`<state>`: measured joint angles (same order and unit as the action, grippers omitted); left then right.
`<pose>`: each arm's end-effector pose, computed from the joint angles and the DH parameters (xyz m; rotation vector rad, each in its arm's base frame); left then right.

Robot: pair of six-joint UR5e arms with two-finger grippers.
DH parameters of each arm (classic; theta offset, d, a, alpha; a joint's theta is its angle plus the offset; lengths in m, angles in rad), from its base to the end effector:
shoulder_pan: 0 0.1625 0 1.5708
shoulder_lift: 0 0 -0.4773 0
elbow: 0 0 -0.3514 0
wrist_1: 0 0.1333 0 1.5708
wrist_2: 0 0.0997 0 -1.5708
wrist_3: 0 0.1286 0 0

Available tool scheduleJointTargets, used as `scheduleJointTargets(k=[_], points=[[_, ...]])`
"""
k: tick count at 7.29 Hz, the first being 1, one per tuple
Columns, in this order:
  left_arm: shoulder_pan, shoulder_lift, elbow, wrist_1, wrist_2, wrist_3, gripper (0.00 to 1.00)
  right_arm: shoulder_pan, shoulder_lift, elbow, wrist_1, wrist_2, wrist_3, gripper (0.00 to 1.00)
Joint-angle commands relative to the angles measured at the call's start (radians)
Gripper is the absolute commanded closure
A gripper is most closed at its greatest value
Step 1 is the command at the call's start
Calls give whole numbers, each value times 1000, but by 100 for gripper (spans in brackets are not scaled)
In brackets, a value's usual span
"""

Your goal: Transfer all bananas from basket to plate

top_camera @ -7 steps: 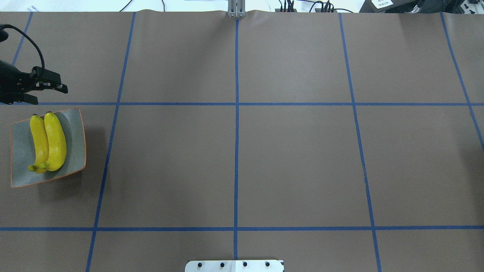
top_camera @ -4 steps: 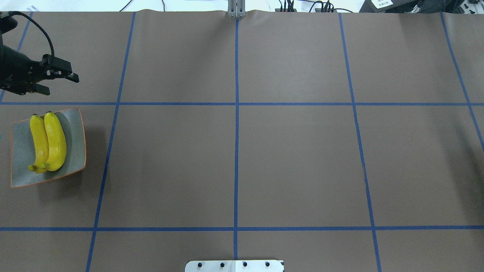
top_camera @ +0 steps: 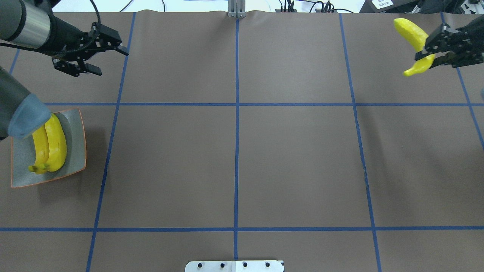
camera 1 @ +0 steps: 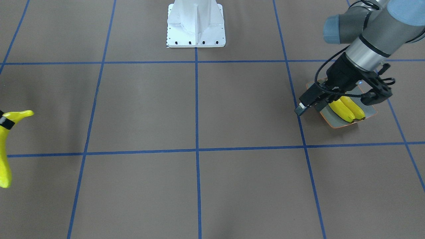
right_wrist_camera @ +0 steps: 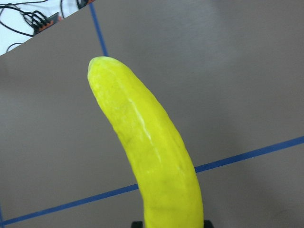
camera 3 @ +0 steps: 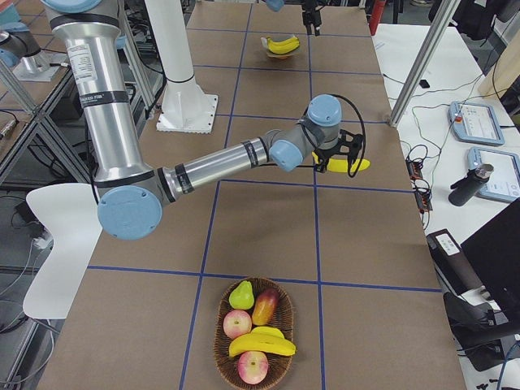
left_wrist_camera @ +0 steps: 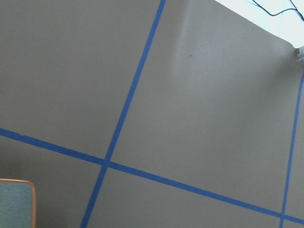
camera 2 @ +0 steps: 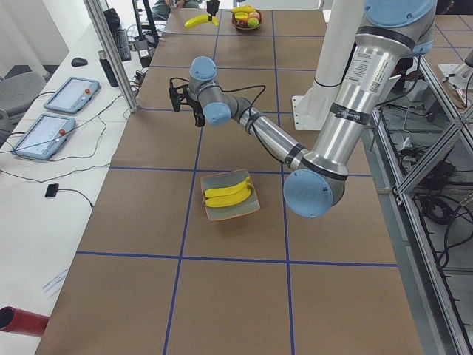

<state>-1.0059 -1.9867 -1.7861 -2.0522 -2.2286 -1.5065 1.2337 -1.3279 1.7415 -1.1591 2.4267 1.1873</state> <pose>0.2814 -0.5461 0.3473 0.0406 1.2250 -0.4570 -0.1531 -0.5462 0.4685 0.0030 -1.1188 0.4079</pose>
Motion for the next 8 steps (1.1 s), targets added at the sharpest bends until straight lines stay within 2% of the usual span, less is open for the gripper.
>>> scheduleJointTargets(k=[1,2,4,5,6,8], points=[[62,-82,69,-145,4,-177,0,-168,117,4,117,-113,310,100],[79,-86,91,-225,9,-234,0,-227,139,6,198,-185,421,100],[118,-147,106,-252,12,-285,0,-319,177,6,362,-276,591,100],[131,-183,120,-279,12,-332,0,-394,180,4,472,-355,668,100],[148,-199,141,-334,12,-337,0,-454,190,3,531,-412,689,100],[154,-237,210,-463,12,-339,0,-497,234,4,541,-413,704,100]])
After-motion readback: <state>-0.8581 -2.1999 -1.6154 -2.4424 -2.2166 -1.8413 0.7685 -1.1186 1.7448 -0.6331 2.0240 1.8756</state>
